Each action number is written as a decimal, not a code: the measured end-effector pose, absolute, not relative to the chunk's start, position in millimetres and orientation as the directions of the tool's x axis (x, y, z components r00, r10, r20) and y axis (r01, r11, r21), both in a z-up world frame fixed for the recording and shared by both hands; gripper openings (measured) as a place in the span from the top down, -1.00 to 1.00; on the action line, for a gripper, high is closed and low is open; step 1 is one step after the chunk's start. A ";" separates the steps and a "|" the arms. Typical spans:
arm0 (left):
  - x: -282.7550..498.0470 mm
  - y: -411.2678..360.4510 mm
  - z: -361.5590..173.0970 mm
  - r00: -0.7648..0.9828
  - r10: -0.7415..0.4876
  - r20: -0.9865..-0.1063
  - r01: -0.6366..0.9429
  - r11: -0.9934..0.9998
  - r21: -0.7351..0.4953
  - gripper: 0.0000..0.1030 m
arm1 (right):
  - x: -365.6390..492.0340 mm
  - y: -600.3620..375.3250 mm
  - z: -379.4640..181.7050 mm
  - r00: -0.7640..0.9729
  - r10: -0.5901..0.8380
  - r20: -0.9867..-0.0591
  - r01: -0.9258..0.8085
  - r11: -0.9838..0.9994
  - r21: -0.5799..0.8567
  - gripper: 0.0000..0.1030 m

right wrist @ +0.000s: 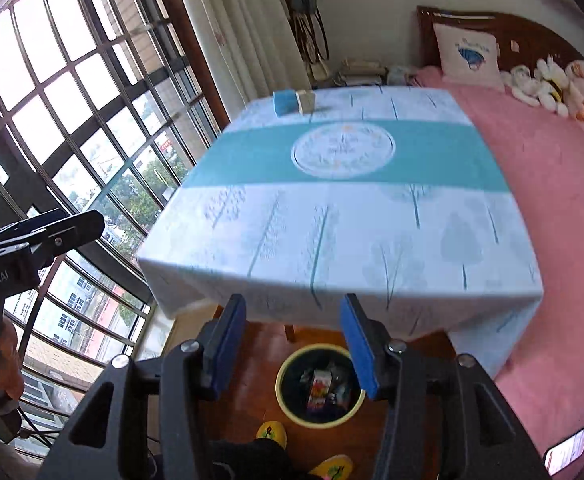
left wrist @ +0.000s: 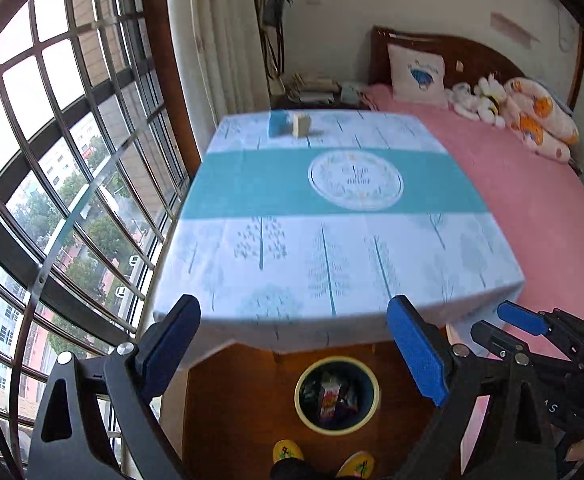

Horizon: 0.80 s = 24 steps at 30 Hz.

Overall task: Collect trash
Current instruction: 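Raise both tools back over the table toward the mask and beige box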

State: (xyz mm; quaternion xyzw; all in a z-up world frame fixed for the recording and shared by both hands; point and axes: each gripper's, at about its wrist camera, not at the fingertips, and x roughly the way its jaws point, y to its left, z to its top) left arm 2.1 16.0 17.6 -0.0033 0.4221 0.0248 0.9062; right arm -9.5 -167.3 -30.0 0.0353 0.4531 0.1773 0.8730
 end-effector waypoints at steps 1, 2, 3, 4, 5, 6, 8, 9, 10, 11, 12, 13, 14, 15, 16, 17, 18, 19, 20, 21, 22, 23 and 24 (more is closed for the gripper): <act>3.8 17.9 22.8 0.648 0.043 -0.760 -0.052 0.999 0.012 -0.82 | -3.1 -165.8 -23.1 0.536 0.345 -0.770 -0.286 0.933 0.219 0.02; 7.4 18.9 28.5 0.655 0.048 -0.754 -0.058 0.998 0.013 -0.82 | 2.6 -163.8 -15.4 0.545 0.346 -0.763 -0.291 0.932 0.215 0.02; 12.9 22.2 33.7 0.663 0.052 -0.747 -0.063 0.998 0.014 -0.82 | 8.9 -162.8 -8.9 0.555 0.348 -0.755 -0.296 0.932 0.212 0.01; 15.8 25.7 37.8 0.669 0.056 -0.741 -0.067 0.998 0.015 -0.82 | 16.6 -161.0 -3.1 0.565 0.353 -0.746 -0.300 0.930 0.212 0.00; 22.6 27.7 39.9 0.674 0.062 -0.736 -0.072 0.997 0.017 -0.82 | 24.7 -158.4 0.4 0.571 0.357 -0.739 -0.304 0.928 0.214 -0.04; 30.1 30.6 43.6 0.680 0.067 -0.730 -0.079 0.997 0.019 -0.82 | 34.1 -153.8 2.9 0.577 0.360 -0.733 -0.307 0.927 0.214 -0.09; 45.5 35.5 46.1 0.688 0.076 -0.721 -0.093 0.996 0.016 -0.82 | 54.1 -144.6 7.2 0.584 0.367 -0.724 -0.317 0.924 0.212 -0.14; 56.7 40.4 46.3 0.691 0.075 -0.719 -0.097 0.995 0.011 -0.82 | 65.0 -139.8 8.7 0.586 0.364 -0.724 -0.321 0.925 0.204 -0.14; 69.0 44.5 44.3 0.689 0.076 -0.720 -0.102 0.995 0.008 -0.82 | 74.1 -135.5 7.4 0.588 0.359 -0.725 -0.323 0.926 0.196 -0.14; 82.2 49.1 41.2 0.687 0.078 -0.723 -0.107 0.994 0.006 -0.82 | 86.6 -131.1 7.2 0.590 0.353 -0.726 -0.323 0.927 0.189 -0.14; 97.6 55.1 37.7 0.683 0.074 -0.727 -0.106 0.994 0.001 -0.82 | 100.1 -125.7 7.0 0.591 0.348 -0.728 -0.322 0.929 0.183 -0.14; 112.5 59.9 33.1 0.678 0.067 -0.732 -0.102 0.995 -0.003 -0.82 | 111.4 -122.2 6.8 0.592 0.342 -0.729 -0.318 0.931 0.179 -0.14; 129.9 66.1 28.3 0.672 0.057 -0.739 -0.094 0.995 -0.009 -0.81 | 127.6 -117.1 5.8 0.595 0.336 -0.730 -0.312 0.934 0.175 -0.14; 150.2 73.5 23.1 0.665 0.042 -0.745 -0.081 0.997 -0.017 -0.81 | 143.9 -111.6 4.9 0.598 0.328 -0.731 -0.303 0.937 0.172 -0.14; 169.4 80.0 18.1 0.658 0.027 -0.753 -0.068 0.997 -0.023 -0.80 | 157.7 -107.0 3.3 0.601 0.317 -0.733 -0.291 0.942 0.169 -0.14; 188.8 85.6 14.2 0.649 0.012 -0.761 -0.053 0.998 -0.030 -0.74 | 173.9 -101.9 1.6 0.602 0.305 -0.738 -0.275 0.947 0.167 -0.14; 211.5 93.3 9.4 0.637 -0.005 -0.771 -0.038 0.999 -0.038 -0.71 | 191.0 -97.2 -0.3 0.601 0.296 -0.743 -0.257 0.951 0.171 -0.14; 235.1 101.6 4.9 0.626 -0.021 -0.780 -0.025 0.999 -0.047 -0.70 | 211.4 -92.5 -3.4 0.597 0.290 -0.748 -0.235 0.955 0.183 -0.14; 252.2 105.6 2.5 0.619 -0.031 -0.785 -0.016 0.999 -0.051 -0.70 | 230.9 -87.5 -7.4 0.591 0.287 -0.754 -0.214 0.957 0.196 -0.14; 275.4 113.0 -1.6 0.611 -0.041 -0.791 -0.003 0.999 -0.054 -0.70 | 251.1 -83.3 -12.0 0.582 0.286 -0.761 -0.196 0.958 0.210 -0.14; 296.5 118.6 -6.1 0.606 -0.049 -0.794 0.010 0.998 -0.054 -0.70 | 274.8 -78.0 -18.8 0.571 0.283 -0.771 -0.174 0.959 0.222 -0.15; 317.3 122.5 -11.2 0.602 -0.059 -0.797 0.027 0.998 -0.053 -0.70 | 291.1 -74.3 -24.4 0.567 0.276 -0.776 -0.159 0.961 0.225 -0.15; 341.2 127.4 -18.1 0.595 -0.066 -0.801 0.046 0.998 -0.048 -0.70 | 313.4 -68.9 -31.6 0.565 0.264 -0.782 -0.140 0.964 0.224 -0.15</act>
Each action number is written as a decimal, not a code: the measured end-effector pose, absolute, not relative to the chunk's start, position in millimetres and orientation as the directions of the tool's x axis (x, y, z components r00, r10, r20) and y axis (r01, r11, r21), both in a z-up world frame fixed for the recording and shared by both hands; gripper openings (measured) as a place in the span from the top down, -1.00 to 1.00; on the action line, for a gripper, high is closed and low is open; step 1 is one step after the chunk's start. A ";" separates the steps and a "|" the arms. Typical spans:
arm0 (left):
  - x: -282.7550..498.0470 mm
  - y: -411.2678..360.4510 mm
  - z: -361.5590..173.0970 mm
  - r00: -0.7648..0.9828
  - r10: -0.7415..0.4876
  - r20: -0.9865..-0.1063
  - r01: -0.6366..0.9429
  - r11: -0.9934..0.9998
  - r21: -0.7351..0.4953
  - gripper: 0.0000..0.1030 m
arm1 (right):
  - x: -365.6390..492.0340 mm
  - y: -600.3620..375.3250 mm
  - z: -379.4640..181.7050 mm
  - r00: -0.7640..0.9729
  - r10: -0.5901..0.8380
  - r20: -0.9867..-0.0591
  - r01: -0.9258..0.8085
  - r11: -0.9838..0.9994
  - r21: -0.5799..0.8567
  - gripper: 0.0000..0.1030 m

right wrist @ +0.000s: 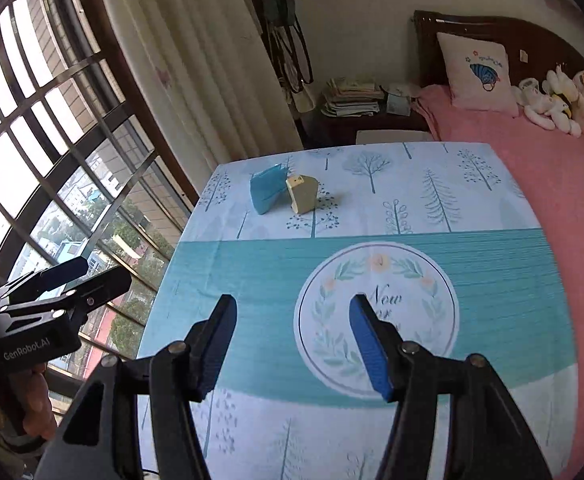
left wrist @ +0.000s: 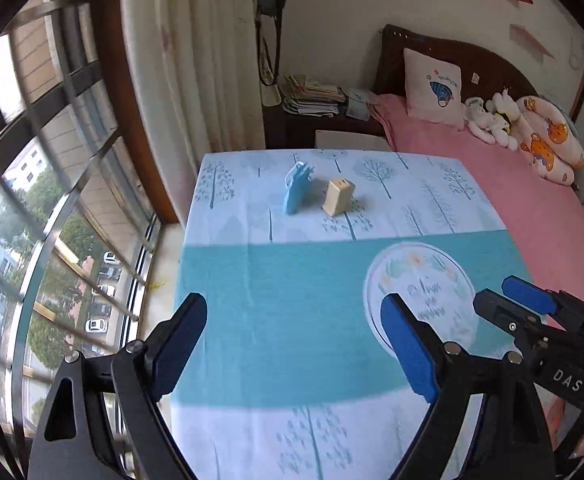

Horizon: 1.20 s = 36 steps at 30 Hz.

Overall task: Collect trash
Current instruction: 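Raise both tools back over the table toward the mask and beige box, then grasp the blue mask with the left tool while the right tool grasps the beige box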

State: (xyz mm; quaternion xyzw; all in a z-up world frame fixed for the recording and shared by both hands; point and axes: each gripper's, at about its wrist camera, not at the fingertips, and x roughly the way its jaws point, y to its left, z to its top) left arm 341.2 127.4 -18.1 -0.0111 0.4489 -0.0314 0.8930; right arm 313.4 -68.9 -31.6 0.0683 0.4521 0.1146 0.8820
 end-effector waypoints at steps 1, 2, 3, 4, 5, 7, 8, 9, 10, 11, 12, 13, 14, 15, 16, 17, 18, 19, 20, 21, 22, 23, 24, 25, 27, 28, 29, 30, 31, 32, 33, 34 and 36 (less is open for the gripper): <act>360.3 130.9 -24.9 0.589 -0.073 -0.805 0.061 0.997 -0.045 -0.70 | 329.3 -64.9 -37.5 0.566 0.255 -0.784 -0.130 0.967 0.221 -0.15; 380.7 134.6 -33.0 0.582 -0.083 -0.809 0.079 0.996 -0.045 -0.70 | 346.0 -60.6 -44.1 0.568 0.245 -0.786 -0.121 0.969 0.215 -0.15; 402.4 136.7 -42.8 0.574 -0.085 -0.815 0.092 0.995 -0.040 -0.70 | 363.2 -56.5 -51.7 0.565 0.234 -0.791 -0.111 0.972 0.208 -0.15; 420.0 138.3 -51.9 0.567 -0.085 -0.819 0.099 0.994 -0.034 -0.68 | 380.7 -52.6 -60.6 0.557 0.226 -0.799 -0.102 0.974 0.204 -0.15; 436.7 139.5 -60.3 0.560 -0.091 -0.824 0.109 0.993 -0.036 -0.64 | 395.6 -49.5 -68.6 0.551 0.223 -0.804 -0.095 0.974 0.205 -0.15; 468.5 141.7 -78.7 0.538 -0.102 -0.837 0.122 0.992 -0.042 -0.54 | 424.5 -42.9 -86.3 0.539 0.218 -0.813 -0.080 0.975 0.209 -0.15; 483.1 142.7 -87.2 0.524 -0.114 -0.844 0.128 0.990 -0.055 -0.51 | 436.7 -40.2 -95.2 0.534 0.215 -0.818 -0.074 0.975 0.208 -0.15; 498.2 143.7 -97.5 0.509 -0.126 -0.851 0.128 0.989 -0.069 -0.49 | 447.0 -37.1 -102.8 0.531 0.211 -0.820 -0.073 0.976 0.204 -0.15; 506.1 145.4 -103.2 0.501 -0.133 -0.855 0.127 0.989 -0.079 -0.49 | 456.1 -33.8 -109.2 0.529 0.207 -0.823 -0.072 0.977 0.200 -0.15; 518.0 146.4 -112.0 0.488 -0.145 -0.861 0.127 0.987 -0.094 -0.48 | 464.2 -30.8 -115.6 0.525 0.203 -0.827 -0.073 0.978 0.194 -0.15; 525.6 147.2 -118.0 0.479 -0.151 -0.865 0.125 0.987 -0.103 -0.48 | 471.6 -27.7 -122.6 0.520 0.201 -0.830 -0.074 0.979 0.190 -0.16; 532.5 148.0 -124.0 0.471 -0.157 -0.868 0.123 0.986 -0.112 -0.46 | 478.7 -24.8 -130.0 0.515 0.197 -0.834 -0.075 0.980 0.185 -0.16; 539.2 147.9 -129.9 0.462 -0.164 -0.872 0.121 0.985 -0.121 -0.41 | 484.7 -22.0 -136.3 0.510 0.192 -0.838 -0.076 0.981 0.179 -0.16; 546.0 148.6 -135.9 0.451 -0.173 -0.876 0.121 0.984 -0.132 -0.39 | 490.6 -19.3 -143.1 0.505 0.189 -0.842 -0.078 0.982 0.174 -0.16; 552.1 149.3 -141.3 0.442 -0.183 -0.878 0.120 0.982 -0.144 -0.33 | 493.9 -17.0 -147.0 0.502 0.189 -0.844 -0.081 0.982 0.172 -0.16; 557.2 150.5 -146.1 0.435 -0.192 -0.880 0.118 0.981 -0.156 -0.31 | 499.2 -14.7 -152.2 0.498 0.186 -0.847 -0.083 0.982 0.167 -0.16; 559.8 152.8 -149.3 0.429 -0.202 -0.880 0.116 0.979 -0.167 -0.30 | 505.1 -12.3 -156.6 0.496 0.185 -0.849 -0.086 0.983 0.165 -0.16; 563.7 153.9 -152.0 0.426 -0.208 -0.880 0.115 0.978 -0.176 -0.30 | 508.0 -10.3 -159.4 0.496 0.184 -0.849 -0.089 0.983 0.161 -0.16; 567.1 154.3 -154.0 0.424 -0.214 -0.880 0.114 0.977 -0.182 -0.30 | 511.4 -8.6 -161.8 0.496 0.180 -0.849 -0.091 0.984 0.155 -0.16; 571.2 154.7 -156.8 0.421 -0.219 -0.880 0.113 0.975 -0.189 -0.30 | 515.1 -6.8 -164.5 0.497 0.179 -0.849 -0.094 0.984 0.152 -0.16; 574.2 156.5 -158.6 0.418 -0.226 -0.880 0.112 0.974 -0.197 -0.29 | 518.6 -5.7 -165.9 0.498 0.179 -0.849 -0.096 0.984 0.151 -0.16; 576.6 156.8 -160.2 0.416 -0.233 -0.879 0.112 0.972 -0.204 -0.29 | 521.1 -4.9 -167.4 0.501 0.178 -0.847 -0.097 0.984 0.149 -0.16; 580.4 156.2 -162.7 0.413 -0.238 -0.879 0.112 0.971 -0.210 -0.29 | 523.8 -3.9 -168.7 0.504 0.176 -0.846 -0.098 0.984 0.147 -0.16; 582.1 155.3 -163.4 0.411 -0.242 -0.879 0.114 0.970 -0.214 -0.28 | 526.3 -3.3 -169.7 0.506 0.178 -0.844 -0.100 0.984 0.148 -0.16; 587.8 152.0 -166.0 0.409 -0.244 -0.879 0.118 0.970 -0.214 -0.25 | 529.5 -2.8 -170.3 0.514 0.187 -0.837 -0.104 0.982 0.155 -0.16; 590.2 150.4 -167.0 0.407 -0.246 -0.880 0.120 0.969 -0.215 -0.18 | 531.5 -2.9 -170.6 0.516 0.196 -0.834 -0.110 0.981 0.162 -0.16; 593.9 148.5 -169.2 0.403 -0.250 -0.880 0.121 0.968 -0.219 -0.05 | 532.6 -2.7 -170.9 0.517 0.199 -0.833 -0.114 0.980 0.164 -0.16; 596.3 147.4 -170.5 0.397 -0.252 -0.883 0.119 0.968 -0.222 0.00 | 534.3 -2.8 -171.4 0.518 0.204 -0.831 -0.117 0.979 0.167 -0.10; 598.4 146.0 -172.2 0.389 -0.256 -0.885 0.118 0.967 -0.227 0.18 | 535.0 -3.1 -171.5 0.519 0.213 -0.828 -0.123 0.977 0.174 0.01; 601.8 144.4 -175.0 0.379 -0.262 -0.887 0.115 0.965 -0.236 0.49 | 536.5 -3.6 -172.1 0.520 0.218 -0.826 -0.127 0.976 0.178 0.11; 603.9 143.1 -176.5 0.375 -0.263 -0.889 0.111 0.965 -0.239 0.72 | 536.9 -3.7 -172.5 0.516 0.228 -0.826 -0.133 0.974 0.186 0.11; 604.9 142.4 -177.4 0.373 -0.256 -0.892 0.107 0.967 -0.233 0.88 | 536.9 -4.1 -172.4 0.513 0.236 -0.825 -0.140 0.972 0.191 0.11; 602.5 141.9 -175.0 0.395 -0.235 -0.888 0.097 0.972 -0.214 0.90 | 533.6 -4.2 -170.8 0.515 0.241 -0.823 -0.153 0.970 0.188 0.11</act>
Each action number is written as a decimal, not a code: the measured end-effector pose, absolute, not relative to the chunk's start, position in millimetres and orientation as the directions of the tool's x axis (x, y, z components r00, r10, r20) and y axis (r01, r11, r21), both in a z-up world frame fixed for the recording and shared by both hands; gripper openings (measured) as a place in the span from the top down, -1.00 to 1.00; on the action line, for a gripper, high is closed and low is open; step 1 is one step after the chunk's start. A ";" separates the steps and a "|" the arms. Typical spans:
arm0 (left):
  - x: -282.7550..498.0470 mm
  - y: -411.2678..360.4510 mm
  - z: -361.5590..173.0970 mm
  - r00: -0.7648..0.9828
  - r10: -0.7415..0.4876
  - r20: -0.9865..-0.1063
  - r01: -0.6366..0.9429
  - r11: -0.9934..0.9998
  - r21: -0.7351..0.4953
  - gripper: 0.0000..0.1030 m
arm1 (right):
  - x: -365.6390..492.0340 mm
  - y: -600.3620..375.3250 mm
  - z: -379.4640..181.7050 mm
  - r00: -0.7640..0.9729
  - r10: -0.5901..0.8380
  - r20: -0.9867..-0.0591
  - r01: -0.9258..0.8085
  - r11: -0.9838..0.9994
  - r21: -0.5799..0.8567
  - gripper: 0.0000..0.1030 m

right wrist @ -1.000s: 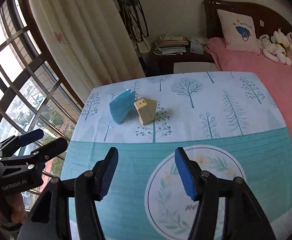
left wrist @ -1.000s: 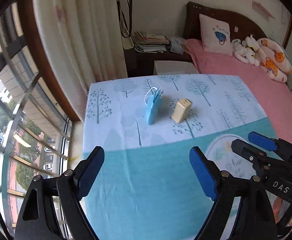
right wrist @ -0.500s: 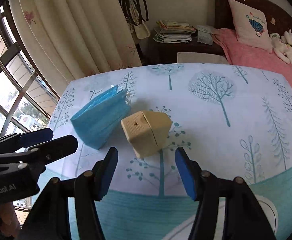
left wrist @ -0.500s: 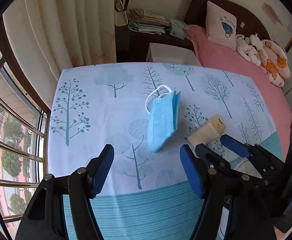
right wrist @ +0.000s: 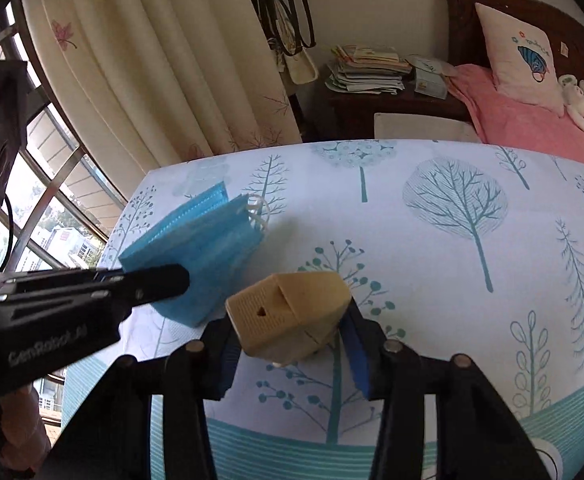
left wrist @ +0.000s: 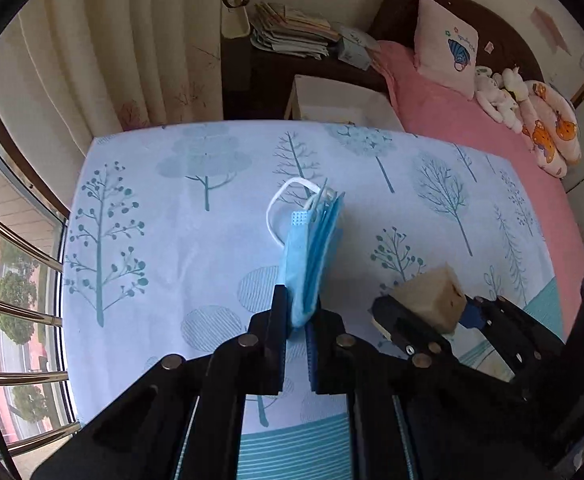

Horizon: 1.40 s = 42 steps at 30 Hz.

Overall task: Collect trash
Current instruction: 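Grasp the blue mask with the left tool while the right tool grasps the beige box, then carry the blue mask and beige box down over the bin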

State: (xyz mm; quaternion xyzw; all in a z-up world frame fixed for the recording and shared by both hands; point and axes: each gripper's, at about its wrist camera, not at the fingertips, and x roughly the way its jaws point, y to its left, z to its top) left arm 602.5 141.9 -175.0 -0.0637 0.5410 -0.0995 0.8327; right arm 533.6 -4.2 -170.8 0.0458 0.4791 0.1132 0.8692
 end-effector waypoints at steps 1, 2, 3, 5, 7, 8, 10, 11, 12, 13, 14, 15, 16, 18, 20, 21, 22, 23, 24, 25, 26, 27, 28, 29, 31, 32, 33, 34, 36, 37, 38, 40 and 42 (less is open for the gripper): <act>599.8 142.3 -172.4 0.406 -0.233 -0.884 0.095 0.973 -0.213 0.92 | 531.4 -4.6 -169.5 0.517 0.242 -0.821 -0.157 0.970 0.187 0.12; 596.4 142.9 -169.6 0.414 -0.231 -0.880 0.092 0.973 -0.212 0.93 | 528.6 -5.7 -167.9 0.518 0.248 -0.819 -0.159 0.968 0.192 0.12; 592.4 143.0 -166.4 0.422 -0.225 -0.878 0.088 0.974 -0.208 0.93 | 524.4 -7.4 -165.4 0.519 0.252 -0.817 -0.158 0.967 0.198 0.12; 582.1 142.7 -157.9 0.437 -0.216 -0.873 0.086 0.976 -0.198 0.94 | 517.1 -10.5 -160.3 0.524 0.260 -0.811 -0.157 0.966 0.207 0.12; 569.7 141.1 -148.1 0.453 -0.211 -0.866 0.090 0.977 -0.191 0.94 | 507.5 -14.8 -153.9 0.526 0.268 -0.807 -0.154 0.963 0.220 0.12; 562.1 139.5 -142.3 0.461 -0.210 -0.862 0.094 0.978 -0.188 0.94 | 502.3 -17.5 -150.1 0.526 0.273 -0.805 -0.152 0.962 0.226 0.12; 544.8 135.1 -129.4 0.476 -0.214 -0.853 0.098 0.977 -0.190 0.94 | 487.7 -23.8 -140.4 0.533 0.282 -0.798 -0.149 0.959 0.240 0.12; 535.0 132.8 -122.6 0.481 -0.219 -0.849 0.099 0.976 -0.195 0.94 | 479.1 -27.4 -135.1 0.537 0.289 -0.792 -0.147 0.957 0.250 0.12; 522.8 129.9 -114.9 0.486 -0.223 -0.845 0.099 0.975 -0.200 0.94 | 469.7 -31.4 -129.6 0.540 0.296 -0.788 -0.146 0.955 0.259 0.12; 510.5 127.5 -107.3 0.494 -0.224 -0.840 0.099 0.974 -0.202 0.94 | 458.8 -36.0 -123.2 0.544 0.303 -0.783 -0.147 0.952 0.267 0.12; 494.3 123.3 -97.8 0.505 -0.225 -0.833 0.100 0.974 -0.203 0.94 | 446.7 -41.2 -116.0 0.548 0.311 -0.777 -0.147 0.950 0.276 0.12; 481.4 120.9 -90.4 0.512 -0.228 -0.828 0.100 0.974 -0.205 0.94 | 433.3 -47.5 -108.7 0.552 0.318 -0.771 -0.146 0.947 0.286 0.12; 464.1 117.2 -81.3 0.520 -0.233 -0.822 0.099 0.972 -0.213 0.94 | 417.8 -55.1 -100.8 0.556 0.325 -0.765 -0.144 0.944 0.296 0.12; 432.8 112.5 -65.1 0.537 -0.232 -0.811 0.088 0.972 -0.220 0.94 | 386.4 -70.4 -86.1 0.564 0.345 -0.750 -0.144 0.936 0.322 0.12; 391.9 103.1 -45.4 0.564 -0.223 -0.795 0.071 0.972 -0.222 0.94 | 352.9 -88.2 -71.3 0.568 0.371 -0.735 -0.151 0.924 0.351 0.12; 372.2 98.5 -35.8 0.575 -0.218 -0.788 0.062 0.973 -0.224 0.94 | 335.8 -96.6 -64.4 0.569 0.379 -0.729 -0.158 0.921 0.355 0.12; 353.2 93.9 -27.7 0.586 -0.216 -0.781 0.056 0.972 -0.227 0.94 | 316.5 -105.1 -56.7 0.572 0.386 -0.723 -0.173 0.919 0.354 0.12; 333.0 88.6 -19.3 0.597 -0.212 -0.773 0.051 0.972 -0.228 0.94 | 299.5 -111.8 -50.5 0.574 0.390 -0.720 -0.190 0.919 0.346 0.12; 312.4 82.0 -12.1 0.606 -0.205 -0.769 0.044 0.973 -0.225 0.94 | 279.2 -119.1 -42.6 0.576 0.389 -0.719 -0.210 0.921 0.329 0.12; 295.3 76.2 -6.5 0.611 -0.201 -0.766 0.039 0.974 -0.224 0.94 | 261.4 -126.1 -36.1 0.578 0.388 -0.718 -0.226 0.921 0.316 0.12; 277.0 69.6 -1.3 0.615 -0.199 -0.763 0.035 0.974 -0.225 0.94 | 247.3 -132.2 -30.7 0.577 0.394 -0.715 -0.240 0.919 0.313 0.12; 253.3 61.0 4.9 0.621 -0.197 -0.758 0.030 0.973 -0.228 0.94 | 230.6 -139.9 -25.3 0.575 0.403 -0.712 -0.255 0.915 0.312 0.12; 236.4 54.9 8.1 0.625 -0.197 -0.755 0.027 0.972 -0.231 0.94 | 213.6 -146.8 -19.9 0.572 0.410 -0.711 -0.270 0.912 0.308 0.12; 218.0 47.1 12.3 0.628 -0.197 -0.752 0.025 0.972 -0.234 0.94 | 198.0 -153.1 -15.1 0.570 0.417 -0.708 -0.287 0.908 0.304 0.12; 180.8 33.3 18.9 0.636 -0.195 -0.747 0.023 0.972 -0.234 0.94 | 165.9 -166.6 -7.8 0.569 0.430 -0.701 -0.321 0.901 0.292 0.12; 163.9 25.5 22.1 0.637 -0.196 -0.745 0.026 0.972 -0.234 0.94 | 152.6 -171.1 -5.8 0.566 0.435 -0.701 -0.335 0.898 0.286 0.12; 143.3 17.1 24.5 0.637 -0.197 -0.746 0.031 0.973 -0.230 0.94 | 137.2 -175.3 -4.0 0.560 0.440 -0.702 -0.351 0.893 0.280 0.12; 127.0 12.1 25.7 0.636 -0.197 -0.746 0.035 0.973 -0.227 0.94 | 124.8 -178.5 -3.8 0.556 0.443 -0.703 -0.362 0.891 0.275 0.12; 92.1 -0.5 25.7 0.628 -0.196 -0.753 0.045 0.975 -0.216 0.94 | 99.2 -183.2 -5.7 0.539 0.450 -0.712 -0.385 0.884 0.267 0.12; 80.5 -5.7 24.5 0.622 -0.193 -0.759 0.051 0.977 -0.206 0.94 | 89.5 -185.0 -7.5 0.530 0.452 -0.717 -0.392 0.881 0.265 0.12; 66.7 -10.9 22.9 0.614 -0.187 -0.767 0.056 0.979 -0.194 0.94 | 78.2 -186.5 -10.4 0.517 0.456 -0.724 -0.398 0.877 0.268 0.12; 41.2 -19.4 16.9 0.589 -0.182 -0.787 0.066 0.982 -0.178 0.94 | 59.0 -188.1 -17.2 0.486 0.464 -0.741 -0.404 0.871 0.280 0.12; 24.4 -24.2 9.4 0.560 -0.184 -0.807 0.073 0.982 -0.174 0.94 | 42.3 -190.7 -23.4 0.463 0.470 -0.752 -0.404 0.867 0.293 0.12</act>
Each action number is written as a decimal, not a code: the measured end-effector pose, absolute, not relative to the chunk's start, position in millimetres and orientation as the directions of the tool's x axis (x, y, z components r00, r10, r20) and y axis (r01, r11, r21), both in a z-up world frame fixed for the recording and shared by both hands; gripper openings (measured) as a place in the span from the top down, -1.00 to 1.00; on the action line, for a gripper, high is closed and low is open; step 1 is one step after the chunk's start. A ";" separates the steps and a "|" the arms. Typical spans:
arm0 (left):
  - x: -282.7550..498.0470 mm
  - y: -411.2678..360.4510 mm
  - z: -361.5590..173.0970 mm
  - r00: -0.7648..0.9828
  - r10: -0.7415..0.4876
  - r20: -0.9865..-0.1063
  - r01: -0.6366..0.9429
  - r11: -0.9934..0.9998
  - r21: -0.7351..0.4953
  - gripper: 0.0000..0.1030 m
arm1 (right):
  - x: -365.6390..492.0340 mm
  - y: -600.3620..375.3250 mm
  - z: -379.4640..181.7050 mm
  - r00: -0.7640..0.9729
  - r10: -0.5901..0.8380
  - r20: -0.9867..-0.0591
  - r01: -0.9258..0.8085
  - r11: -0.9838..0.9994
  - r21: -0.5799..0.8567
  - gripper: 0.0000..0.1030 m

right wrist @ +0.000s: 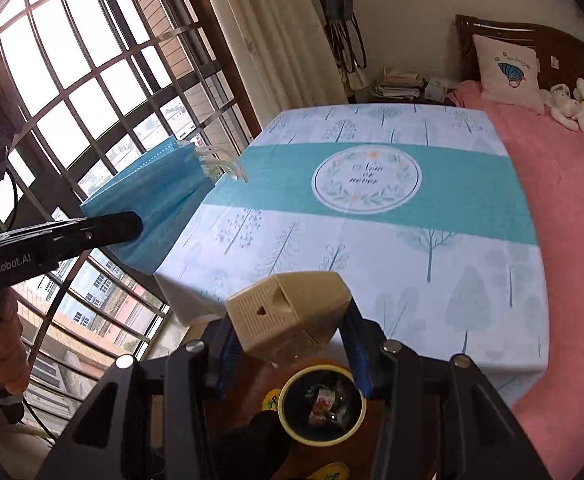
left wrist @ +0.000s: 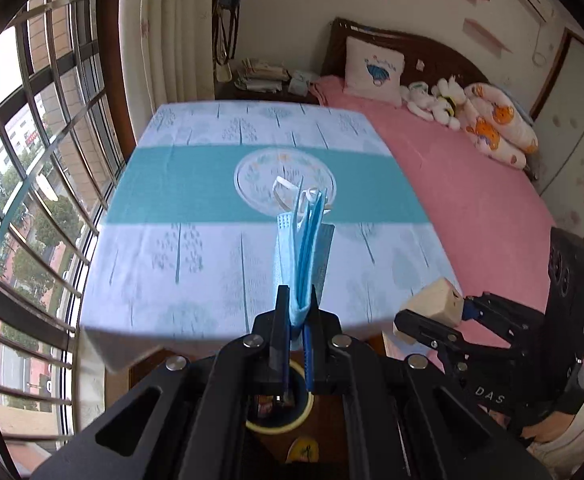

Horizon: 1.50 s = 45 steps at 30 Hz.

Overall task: Collect trash
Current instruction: 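Carry the blue mask and beige box down over the bin, then open both tools to drop the mask and beige box into the bin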

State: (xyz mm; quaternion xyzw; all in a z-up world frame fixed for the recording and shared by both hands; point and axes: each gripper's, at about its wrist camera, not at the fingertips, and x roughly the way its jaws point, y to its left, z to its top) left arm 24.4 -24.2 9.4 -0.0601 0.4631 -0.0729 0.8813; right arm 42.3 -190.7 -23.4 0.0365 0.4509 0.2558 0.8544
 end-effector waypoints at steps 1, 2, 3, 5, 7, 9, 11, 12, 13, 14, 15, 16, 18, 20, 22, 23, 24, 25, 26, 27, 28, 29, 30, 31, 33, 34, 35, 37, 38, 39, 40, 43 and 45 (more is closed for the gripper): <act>17.9 -25.7 5.2 0.547 -0.181 -0.817 0.075 0.983 -0.168 0.94 | 35.3 -191.5 -26.6 0.453 0.471 -0.757 -0.400 0.866 0.299 0.12; 12.4 -26.7 1.0 0.532 -0.177 -0.828 0.076 0.984 -0.161 0.94 | 27.3 -193.3 -29.1 0.445 0.472 -0.761 -0.393 0.867 0.308 0.12; 4.6 -27.8 -4.7 0.513 -0.172 -0.841 0.077 0.985 -0.155 0.94 | 21.3 -194.5 -32.3 0.437 0.473 -0.765 -0.383 0.868 0.318 0.12; -4.8 -28.9 -13.7 0.485 -0.168 -0.858 0.077 0.986 -0.150 0.94 | 12.4 -197.1 -38.7 0.430 0.469 -0.772 -0.360 0.873 0.329 0.12; -12.5 -28.7 -24.4 0.455 -0.172 -0.874 0.081 0.985 -0.151 0.94 | 4.1 -198.4 -47.1 0.416 0.469 -0.779 -0.336 0.876 0.348 0.12; -16.4 -29.8 -35.2 0.433 -0.175 -0.884 0.089 0.984 -0.152 0.94 | -3.9 -197.0 -57.8 0.403 0.458 -0.792 -0.321 0.881 0.347 0.12; -19.7 -31.3 -48.9 0.411 -0.181 -0.894 0.101 0.983 -0.152 0.94 | -11.5 -193.2 -74.3 0.380 0.447 -0.810 -0.305 0.887 0.347 0.12; -22.2 -32.0 -59.7 0.393 -0.186 -0.900 0.108 0.982 -0.156 0.94 | -16.1 -191.9 -83.1 0.369 0.441 -0.818 -0.296 0.890 0.347 0.12; -20.7 -32.4 -68.3 0.378 -0.190 -0.906 0.111 0.981 -0.159 0.94 | -20.2 -190.2 -95.4 0.352 0.430 -0.831 -0.280 0.896 0.345 0.12; -20.6 -33.1 -79.3 0.359 -0.193 -0.913 0.112 0.980 -0.163 0.94 | -23.1 -189.1 -104.8 0.338 0.423 -0.841 -0.263 0.900 0.347 0.12; -21.6 -33.3 -93.0 0.335 -0.203 -0.920 0.114 0.978 -0.174 0.94 | -27.0 -188.6 -116.0 0.322 0.419 -0.849 -0.243 0.903 0.354 0.12; -22.6 -32.7 -102.9 0.322 -0.209 -0.923 0.114 0.977 -0.181 0.94 | -31.7 -188.3 -128.4 0.308 0.414 -0.856 -0.223 0.907 0.358 0.12; -23.9 -32.2 -127.9 0.290 -0.220 -0.931 0.111 0.974 -0.195 0.94 | -38.7 -186.7 -150.2 0.285 0.393 -0.874 -0.190 0.917 0.351 0.12; -24.7 -31.9 -151.1 0.265 -0.233 -0.936 0.107 0.972 -0.211 0.94 | -44.7 -186.6 -172.6 0.262 0.375 -0.889 -0.151 0.926 0.346 0.12; -24.7 -32.2 -177.1 0.235 -0.240 -0.942 0.110 0.970 -0.219 0.94 | -50.3 -187.7 -193.9 0.242 0.362 -0.900 -0.111 0.932 0.345 0.12; -24.9 -33.2 -192.1 0.217 -0.235 -0.947 0.112 0.970 -0.216 0.94 | -52.2 -188.1 -203.8 0.233 0.354 -0.906 -0.093 0.935 0.342 0.12; -25.0 -34.2 -203.1 0.203 -0.235 -0.950 0.115 0.970 -0.216 0.94 | -54.2 -188.3 -213.3 0.224 0.347 -0.911 -0.078 0.938 0.338 0.12; -25.6 -35.2 -215.1 0.192 -0.235 -0.953 0.120 0.969 -0.215 0.94 | -56.2 -188.7 -223.8 0.215 0.341 -0.915 -0.064 0.940 0.335 0.12; -25.5 -36.2 -226.1 0.182 -0.229 -0.956 0.125 0.970 -0.209 0.94 | -57.7 -189.0 -232.6 0.207 0.336 -0.919 -0.052 0.942 0.333 0.12; -25.1 -37.9 -238.5 0.168 -0.222 -0.960 0.129 0.971 -0.202 0.94 | -58.8 -189.6 -242.0 0.197 0.331 -0.923 -0.040 0.943 0.329 0.12; -25.1 -39.9 -250.1 0.156 -0.222 -0.963 0.132 0.970 -0.202 0.94 | -60.8 -191.0 -252.9 0.185 0.327 -0.927 -0.027 0.944 0.328 0.12; -24.7 -40.7 -260.8 0.144 -0.221 -0.965 0.131 0.970 -0.202 0.94 | -61.5 -191.6 -261.9 0.175 0.324 -0.930 -0.016 0.945 0.327 0.11; -24.4 -41.3 -272.8 0.132 -0.217 -0.967 0.130 0.971 -0.200 0.94 | -62.2 -191.7 -270.5 0.167 0.321 -0.932 -0.007 0.946 0.324 0.11; -23.8 -41.6 -283.2 0.120 -0.218 -0.969 0.131 0.971 -0.202 0.94 | -62.0 -191.1 -279.6 0.160 0.315 -0.935 0.000 0.948 0.319 0.11; -21.5 -42.9 -305.1 0.104 -0.214 -0.971 0.135 0.971 -0.200 0.94 | -60.4 -189.4 -295.5 0.149 0.304 -0.941 0.005 0.951 0.308 0.11; -20.6 -44.0 -315.6 0.095 -0.215 -0.972 0.141 0.970 -0.201 0.94 | -59.5 -188.6 -304.2 0.145 0.298 -0.943 0.006 0.953 0.302 0.11; -19.3 -45.0 -327.5 0.085 -0.215 -0.973 0.147 0.968 -0.201 0.94 | -59.4 -187.6 -313.1 0.140 0.295 -0.945 0.005 0.954 0.298 0.11; -18.2 -45.6 -350.3 0.070 -0.212 -0.975 0.151 0.968 -0.199 0.94 | -57.1 -185.9 -334.2 0.123 0.284 -0.951 0.003 0.958 0.287 0.11; -16.7 -45.4 -363.0 0.062 -0.214 -0.975 0.149 0.968 -0.203 0.94 | -55.5 -184.1 -344.1 0.115 0.278 -0.954 0.000 0.960 0.280 0.11; -15.8 -44.0 -375.0 0.056 -0.217 -0.975 0.146 0.967 -0.207 0.94 | -52.9 -180.3 -352.1 0.109 0.272 -0.956 -0.004 0.962 0.273 0.11; -14.7 -43.3 -385.1 0.053 -0.219 -0.974 0.144 0.967 -0.209 0.94 | -51.4 -178.1 -362.0 0.102 0.264 -0.959 -0.009 0.964 0.265 0.11; -10.5 -42.0 -415.2 0.047 -0.216 -0.975 0.142 0.968 -0.208 0.94 | -45.6 -172.5 -390.1 0.086 0.248 -0.965 -0.022 0.969 0.247 0.11; -7.5 -42.1 -433.2 0.046 -0.210 -0.977 0.141 0.969 -0.201 0.93 | -40.8 -170.0 -405.8 0.075 0.236 -0.969 -0.031 0.972 0.235 0.11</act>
